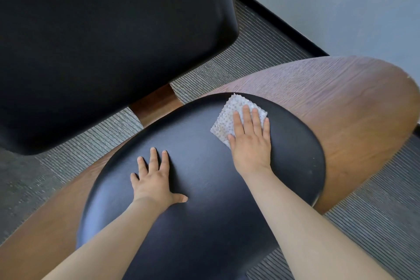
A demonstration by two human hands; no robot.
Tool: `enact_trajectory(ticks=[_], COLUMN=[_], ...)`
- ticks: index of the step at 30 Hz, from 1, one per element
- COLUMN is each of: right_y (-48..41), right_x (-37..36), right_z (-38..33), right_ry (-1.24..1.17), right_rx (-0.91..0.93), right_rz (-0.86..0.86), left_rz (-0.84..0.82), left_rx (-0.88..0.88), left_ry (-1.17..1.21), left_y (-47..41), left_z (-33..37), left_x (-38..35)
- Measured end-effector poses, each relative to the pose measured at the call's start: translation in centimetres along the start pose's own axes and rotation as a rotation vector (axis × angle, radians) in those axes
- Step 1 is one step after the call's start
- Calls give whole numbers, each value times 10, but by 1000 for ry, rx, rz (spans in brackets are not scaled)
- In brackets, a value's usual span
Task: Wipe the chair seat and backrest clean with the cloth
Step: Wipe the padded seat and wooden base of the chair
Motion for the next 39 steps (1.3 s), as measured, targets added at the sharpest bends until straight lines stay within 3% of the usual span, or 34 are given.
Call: enact_trajectory(ticks=[10,23,28,35,39], right_y=[39,112,146,209,243], right_x=[-3,-11,-10,-13,-18], right_z=[39,82,101,126,131], right_ry=[-54,-138,-236,-368,-404], right_rx=[-155,-314,-411,-548,-591], right_rz=[45,82,76,-161,-138], left_rz=[-27,-152,-184,-257,-261], left_rx=[-258,-190,-162,-193,-204], left_ry=[39,-120,-77,-85,-86], left_y=[30,33,39,67,78], left_z=[67,86,93,104,113], left_x=[-15,-21,-20,-30,-35])
Point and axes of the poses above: each hand's wrist, its own y-axis away from the middle knuckle, its own x-axis out of the back of the hand, z = x × y, the point moved 4 cm from there along -y, towards the middle knuckle, and after that the axes turned 8 degrees about y, right-handed, at the moved point
